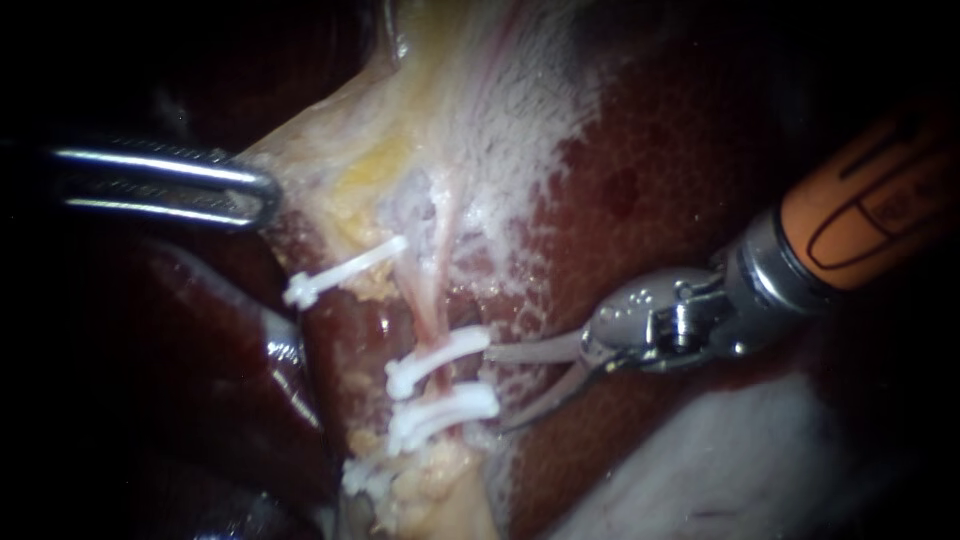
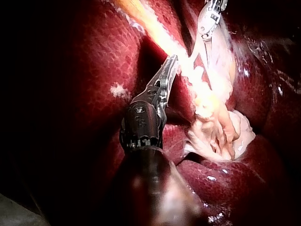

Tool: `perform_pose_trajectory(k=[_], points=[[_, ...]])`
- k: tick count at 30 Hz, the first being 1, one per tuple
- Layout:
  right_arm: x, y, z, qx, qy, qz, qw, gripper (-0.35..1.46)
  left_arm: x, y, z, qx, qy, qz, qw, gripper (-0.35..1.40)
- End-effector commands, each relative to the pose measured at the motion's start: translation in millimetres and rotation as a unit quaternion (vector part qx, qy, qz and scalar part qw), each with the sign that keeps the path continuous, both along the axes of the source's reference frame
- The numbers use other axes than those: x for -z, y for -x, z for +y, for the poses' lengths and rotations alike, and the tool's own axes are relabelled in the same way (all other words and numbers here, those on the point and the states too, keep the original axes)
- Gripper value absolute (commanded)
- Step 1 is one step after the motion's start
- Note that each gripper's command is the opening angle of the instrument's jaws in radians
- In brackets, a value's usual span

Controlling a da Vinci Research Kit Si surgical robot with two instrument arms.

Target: Go to the cutting position right tube

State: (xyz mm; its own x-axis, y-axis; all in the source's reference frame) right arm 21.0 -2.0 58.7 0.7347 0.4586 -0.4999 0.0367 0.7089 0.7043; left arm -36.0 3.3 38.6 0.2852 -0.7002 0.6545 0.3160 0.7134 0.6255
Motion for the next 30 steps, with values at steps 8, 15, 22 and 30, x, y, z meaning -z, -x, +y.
perform_pose_trajectory(k=[8, 15, 22, 30], points=[[0.0, -0.9, 0.0, -0.004, -0.016, 0.004, 0.9999, 0.31, -0.2, 0.2, -0.2, 0.000, 0.001, 0.001, 1.0000, -0.35], [-0.2, -2.4, -0.1, 0.003, -0.025, 0.009, 0.9996, 0.28, -0.3, 0.3, -0.3, 0.001, 0.001, 0.001, 1.0000, -0.35], [-1.1, -4.2, -0.7, 0.018, -0.033, 0.010, 0.9992, 0.23, -0.4, 0.3, -0.3, 0.001, 0.001, 0.001, 1.0000, -0.35], [-1.4, -5.2, -0.8, 0.023, -0.035, 0.012, 0.9990, 0.19, -0.4, 0.4, -0.4, 0.001, 0.002, 0.001, 1.0000, -0.35]])
